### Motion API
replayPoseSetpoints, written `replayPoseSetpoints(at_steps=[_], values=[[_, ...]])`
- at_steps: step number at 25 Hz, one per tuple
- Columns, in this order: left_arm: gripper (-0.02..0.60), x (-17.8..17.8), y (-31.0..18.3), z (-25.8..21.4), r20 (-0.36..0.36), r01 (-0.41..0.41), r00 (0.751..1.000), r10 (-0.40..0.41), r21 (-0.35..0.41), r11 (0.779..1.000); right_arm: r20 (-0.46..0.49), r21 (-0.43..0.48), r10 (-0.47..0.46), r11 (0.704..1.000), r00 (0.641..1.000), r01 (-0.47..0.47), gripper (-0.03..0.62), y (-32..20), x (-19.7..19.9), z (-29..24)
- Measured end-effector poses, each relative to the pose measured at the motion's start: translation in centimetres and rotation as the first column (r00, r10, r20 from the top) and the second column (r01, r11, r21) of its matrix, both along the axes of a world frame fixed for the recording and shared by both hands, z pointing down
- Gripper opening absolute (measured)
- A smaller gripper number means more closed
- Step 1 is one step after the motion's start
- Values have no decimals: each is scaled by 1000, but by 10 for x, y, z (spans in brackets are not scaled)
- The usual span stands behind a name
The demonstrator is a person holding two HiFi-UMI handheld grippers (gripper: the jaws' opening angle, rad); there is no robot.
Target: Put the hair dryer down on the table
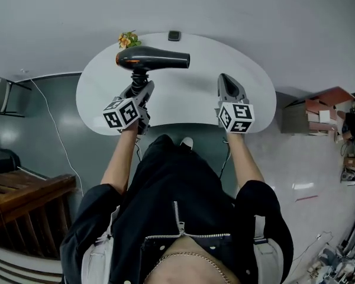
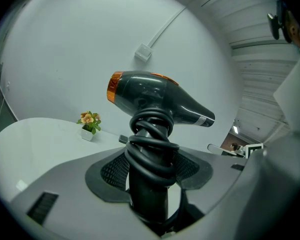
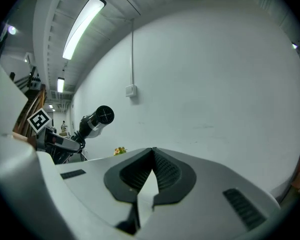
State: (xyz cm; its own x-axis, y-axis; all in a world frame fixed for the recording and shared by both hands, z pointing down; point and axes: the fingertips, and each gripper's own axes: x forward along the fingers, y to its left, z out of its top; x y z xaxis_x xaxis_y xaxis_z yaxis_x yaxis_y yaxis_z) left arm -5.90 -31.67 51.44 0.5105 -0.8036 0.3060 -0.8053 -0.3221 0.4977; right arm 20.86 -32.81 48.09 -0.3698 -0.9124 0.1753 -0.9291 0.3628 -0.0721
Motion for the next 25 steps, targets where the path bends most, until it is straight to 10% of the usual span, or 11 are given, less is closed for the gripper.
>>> replayPoseSetpoints(at_steps=[14,25], values=[[256,42,-69,68,-21,-30,999,28,-136,990,-16,-42,40,998,999,-41,5,-38,37,17],[256,65,-133,173,83,-46,993,80,-354,934,-42,-90,92,991,995,-95,5,-42,63,30]])
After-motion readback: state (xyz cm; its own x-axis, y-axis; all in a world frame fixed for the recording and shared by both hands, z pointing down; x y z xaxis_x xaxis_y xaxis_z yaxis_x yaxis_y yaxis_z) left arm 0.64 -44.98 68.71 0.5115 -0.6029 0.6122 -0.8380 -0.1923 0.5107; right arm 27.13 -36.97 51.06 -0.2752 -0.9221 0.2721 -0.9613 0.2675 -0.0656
